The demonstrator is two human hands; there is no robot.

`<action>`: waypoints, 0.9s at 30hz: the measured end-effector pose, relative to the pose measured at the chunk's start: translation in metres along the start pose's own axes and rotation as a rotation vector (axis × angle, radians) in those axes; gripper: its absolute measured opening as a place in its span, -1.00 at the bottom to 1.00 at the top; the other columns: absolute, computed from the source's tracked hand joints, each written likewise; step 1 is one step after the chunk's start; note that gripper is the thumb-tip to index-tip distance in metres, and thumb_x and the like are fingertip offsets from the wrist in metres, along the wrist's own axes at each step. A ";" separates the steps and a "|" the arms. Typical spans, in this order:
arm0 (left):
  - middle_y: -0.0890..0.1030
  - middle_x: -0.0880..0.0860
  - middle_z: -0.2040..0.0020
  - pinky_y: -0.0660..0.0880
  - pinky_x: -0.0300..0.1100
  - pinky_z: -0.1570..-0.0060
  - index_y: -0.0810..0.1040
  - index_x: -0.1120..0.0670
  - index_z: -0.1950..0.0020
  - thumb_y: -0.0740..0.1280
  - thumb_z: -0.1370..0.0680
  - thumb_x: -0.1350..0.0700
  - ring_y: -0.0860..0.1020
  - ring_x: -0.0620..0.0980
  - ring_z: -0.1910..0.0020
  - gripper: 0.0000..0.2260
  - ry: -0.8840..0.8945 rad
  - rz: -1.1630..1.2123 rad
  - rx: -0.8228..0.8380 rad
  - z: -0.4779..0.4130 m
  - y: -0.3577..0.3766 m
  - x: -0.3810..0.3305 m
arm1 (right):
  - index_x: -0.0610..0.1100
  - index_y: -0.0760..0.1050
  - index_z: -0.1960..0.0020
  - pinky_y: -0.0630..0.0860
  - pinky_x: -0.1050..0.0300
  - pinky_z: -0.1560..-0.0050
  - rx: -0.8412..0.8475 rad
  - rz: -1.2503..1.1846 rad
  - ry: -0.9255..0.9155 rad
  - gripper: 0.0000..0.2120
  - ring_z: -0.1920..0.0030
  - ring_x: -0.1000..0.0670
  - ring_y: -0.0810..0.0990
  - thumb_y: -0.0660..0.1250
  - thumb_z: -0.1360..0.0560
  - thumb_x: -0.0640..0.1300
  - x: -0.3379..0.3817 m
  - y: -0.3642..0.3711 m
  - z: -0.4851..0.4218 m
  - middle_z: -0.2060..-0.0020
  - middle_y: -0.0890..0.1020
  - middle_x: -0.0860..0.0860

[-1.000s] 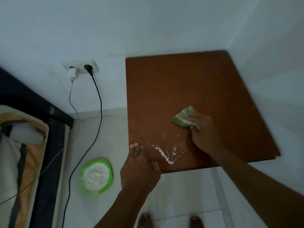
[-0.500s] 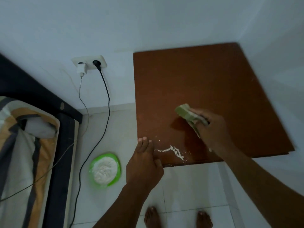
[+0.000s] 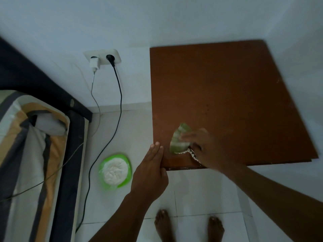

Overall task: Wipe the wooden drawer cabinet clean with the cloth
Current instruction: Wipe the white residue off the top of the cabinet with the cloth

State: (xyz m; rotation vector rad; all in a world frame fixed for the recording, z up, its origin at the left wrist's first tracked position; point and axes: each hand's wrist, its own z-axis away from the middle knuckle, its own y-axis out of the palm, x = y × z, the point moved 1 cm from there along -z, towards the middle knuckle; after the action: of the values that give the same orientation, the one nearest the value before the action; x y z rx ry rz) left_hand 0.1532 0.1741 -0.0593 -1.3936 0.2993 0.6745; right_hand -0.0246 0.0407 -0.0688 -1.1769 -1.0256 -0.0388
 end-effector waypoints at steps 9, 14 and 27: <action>0.26 0.01 -0.54 0.33 -0.14 -0.40 0.32 0.11 -0.51 0.13 -0.38 0.19 0.17 -0.09 -0.53 -0.35 0.012 0.029 -0.008 -0.001 0.000 0.004 | -0.05 0.64 -0.18 0.47 0.29 -0.02 0.021 -0.134 0.019 -0.67 -0.08 0.26 0.56 0.35 -0.49 -0.31 0.031 -0.017 0.038 -0.11 0.61 0.14; 0.24 0.02 -0.55 0.30 -0.11 -0.43 0.30 0.10 -0.52 0.14 -0.40 0.18 0.16 -0.08 -0.54 -0.36 0.007 0.040 0.000 -0.001 -0.001 0.003 | -0.04 0.61 -0.24 0.46 0.02 -0.30 -0.143 0.055 0.166 -0.60 -0.25 -0.09 0.53 0.36 -0.48 -0.37 -0.020 -0.045 -0.029 -0.25 0.61 -0.04; 0.22 -0.02 -0.56 0.26 -0.17 -0.43 0.29 0.06 -0.52 0.24 -0.47 0.24 0.15 -0.10 -0.54 -0.41 0.004 0.001 0.001 -0.003 0.004 0.004 | 0.01 0.62 -0.18 0.65 -0.13 -0.02 -0.385 -0.137 0.299 -0.75 -0.02 -0.09 0.67 0.35 -0.52 -0.09 -0.028 -0.061 0.016 -0.12 0.66 -0.03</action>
State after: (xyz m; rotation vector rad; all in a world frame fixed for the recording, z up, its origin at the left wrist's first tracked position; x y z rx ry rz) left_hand 0.1548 0.1725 -0.0653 -1.3940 0.3035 0.6719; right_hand -0.0817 0.0136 -0.0426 -1.3949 -0.8507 -0.5251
